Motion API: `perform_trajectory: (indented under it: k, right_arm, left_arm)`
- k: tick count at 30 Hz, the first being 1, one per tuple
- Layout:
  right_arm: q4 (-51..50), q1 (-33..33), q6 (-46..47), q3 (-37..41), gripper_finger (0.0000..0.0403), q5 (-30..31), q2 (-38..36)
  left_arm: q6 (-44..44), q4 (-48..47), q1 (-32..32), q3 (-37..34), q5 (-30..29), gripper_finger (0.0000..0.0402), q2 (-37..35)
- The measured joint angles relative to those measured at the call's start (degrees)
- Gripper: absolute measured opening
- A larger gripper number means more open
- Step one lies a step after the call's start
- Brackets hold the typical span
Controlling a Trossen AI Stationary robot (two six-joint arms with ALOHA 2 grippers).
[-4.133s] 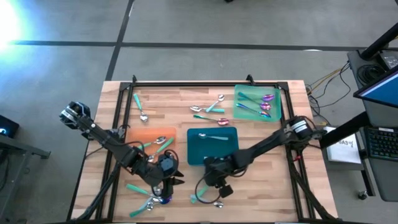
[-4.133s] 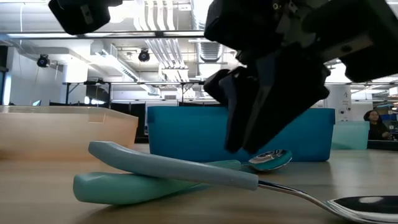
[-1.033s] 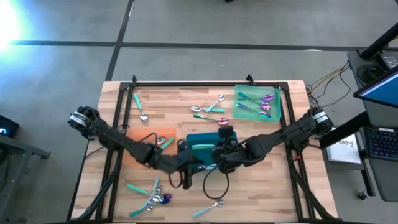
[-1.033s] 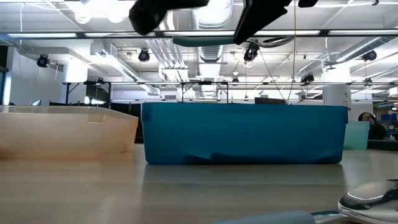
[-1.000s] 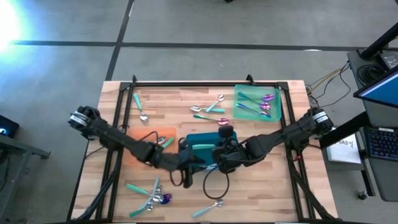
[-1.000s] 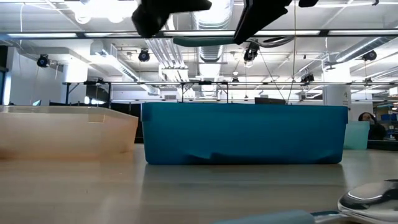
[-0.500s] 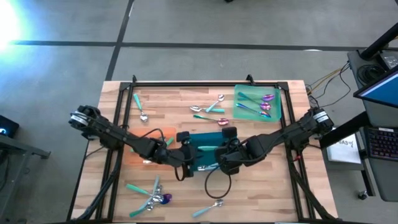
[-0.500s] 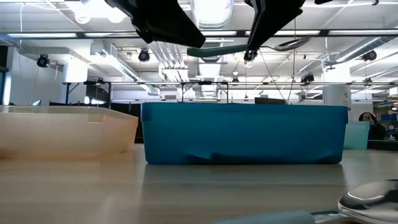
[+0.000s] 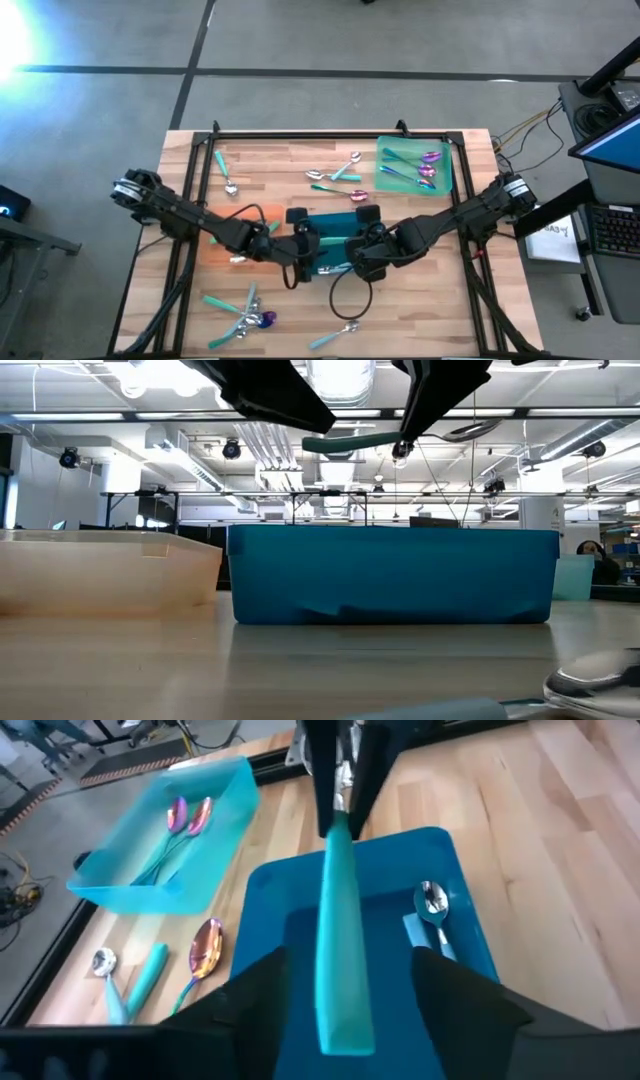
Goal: Sort silverware by color (type)
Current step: Put the light green spoon into the orange bin
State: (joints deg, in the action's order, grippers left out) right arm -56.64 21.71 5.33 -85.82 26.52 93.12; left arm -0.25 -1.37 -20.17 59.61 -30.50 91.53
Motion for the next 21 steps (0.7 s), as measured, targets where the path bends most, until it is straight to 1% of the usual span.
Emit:
perform_trajectory:
  k: [3, 5, 8, 12, 15, 17, 19, 21]
  right_arm:
    - [0.78, 0.00, -1.15, -0.07, 0.0027, 0.00, -0.02]
    - [1.99, 0.00, -2.34, -0.23, 0.0027, 0.00, -0.02]
    - [3.73, 0.02, -4.59, -0.94, 0.0027, 0.00, -0.02]
    - [5.86, 0.00, -7.38, -1.38, 0.0027, 0.01, -0.06]
    - [6.28, 0.00, -8.65, -1.69, 0.0027, 0.06, -0.06]
    - [6.23, 0.00, -8.97, -1.70, 0.0027, 0.27, -0.06]
    - [6.23, -0.04, -8.95, -1.70, 0.0027, 0.50, -0.06]
    - [6.23, -0.07, -8.95, -1.70, 0.0027, 0.63, -0.06]
  left_arm:
    - [-0.07, -0.10, 0.49, 0.00, -0.04, 0.0216, 0.00]
    - [-0.11, -0.01, 0.81, 0.00, -0.06, 0.0221, 0.00]
    - [-0.45, 0.00, 0.97, 0.00, -0.04, 0.0218, 0.00]
    - [-0.70, 0.03, 0.97, 0.00, -0.02, 0.0203, 0.00]
    - [-0.78, 0.06, 0.95, 0.00, 0.00, 0.0178, 0.00]
    - [-0.95, 0.02, 0.95, 0.01, 0.02, 0.0152, 0.00]
    - [-0.98, -0.09, 0.95, 0.07, 0.08, 0.0118, 0.00]
    - [-1.10, -0.05, 0.93, 0.09, 0.35, 0.0072, 0.00]
